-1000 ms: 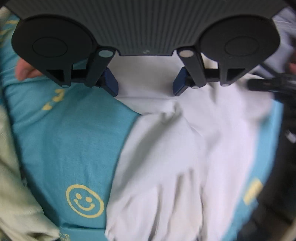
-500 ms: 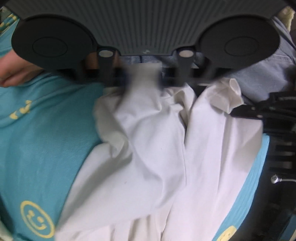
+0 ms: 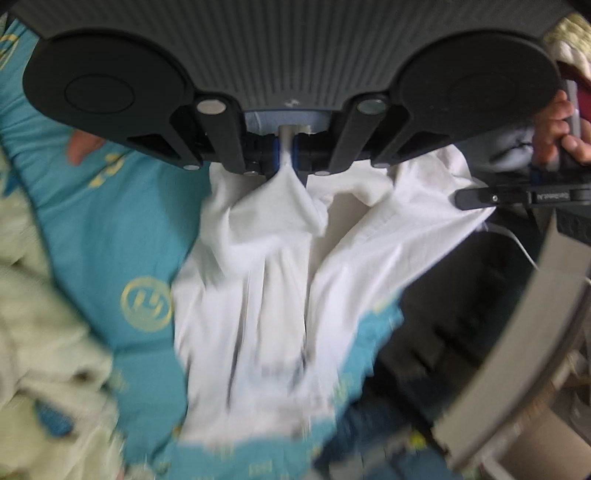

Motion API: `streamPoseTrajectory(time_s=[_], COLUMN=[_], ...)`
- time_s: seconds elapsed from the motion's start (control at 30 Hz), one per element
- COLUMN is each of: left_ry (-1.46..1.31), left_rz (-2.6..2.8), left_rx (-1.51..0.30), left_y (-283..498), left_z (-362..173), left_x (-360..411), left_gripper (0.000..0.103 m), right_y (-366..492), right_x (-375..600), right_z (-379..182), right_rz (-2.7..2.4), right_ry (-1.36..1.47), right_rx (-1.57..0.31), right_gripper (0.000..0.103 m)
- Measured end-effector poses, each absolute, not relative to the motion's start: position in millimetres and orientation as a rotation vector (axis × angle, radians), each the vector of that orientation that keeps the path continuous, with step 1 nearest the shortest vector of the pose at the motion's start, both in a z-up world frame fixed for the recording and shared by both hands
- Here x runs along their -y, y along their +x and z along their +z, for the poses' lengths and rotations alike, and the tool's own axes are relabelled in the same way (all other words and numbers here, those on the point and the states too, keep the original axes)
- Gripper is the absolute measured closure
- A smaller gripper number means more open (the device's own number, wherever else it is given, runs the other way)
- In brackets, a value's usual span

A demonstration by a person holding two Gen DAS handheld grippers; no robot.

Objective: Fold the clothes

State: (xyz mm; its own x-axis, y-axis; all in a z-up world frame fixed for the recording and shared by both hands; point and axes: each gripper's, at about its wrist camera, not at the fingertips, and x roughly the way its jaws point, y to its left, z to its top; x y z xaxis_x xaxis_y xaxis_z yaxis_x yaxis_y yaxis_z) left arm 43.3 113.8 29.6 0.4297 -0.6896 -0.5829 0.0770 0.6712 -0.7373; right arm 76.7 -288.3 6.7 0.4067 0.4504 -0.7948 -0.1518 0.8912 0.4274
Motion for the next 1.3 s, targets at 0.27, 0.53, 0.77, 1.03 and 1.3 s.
streamPoseTrajectory(time_s=[0.27,0.53,0.77,1.03,1.3], left_ry=[-0.594,-0.498,-0.564,-0.522,-0.439], left_rz=[-0.528,-0.489,-0.491,-0.373,-0.286], left_rx=[-0.962,-1.056,-0.936,-0.771,-0.792], left_y=[-14.7,-67.6,-20.0,114.4,250.5], left_z=[74.1,25.0,51.8,71.5,-17.7], left_x=[-83.1,-65.0,-67.2,-52.2,-45.5], left_gripper=[0.094,0.094,0.094,0.093,0.093], right_y=[7.7,-47.3,-3.9,137.2,267.2], right_x=[293.5,284.5,292.0,292.3,294.5], right_z=[41.1,-1.7,26.6,28.7,-62.9], right_rz=[0.45,0.477,0.428,0.307,0.225], right_ry=[0.282,0.275,0.31,0.376,0.383], right_rx=[-0.964,-1.028,-0.94,-0.802,-0.84], right_gripper=[0.093,0.093,0.093,0.093,0.092])
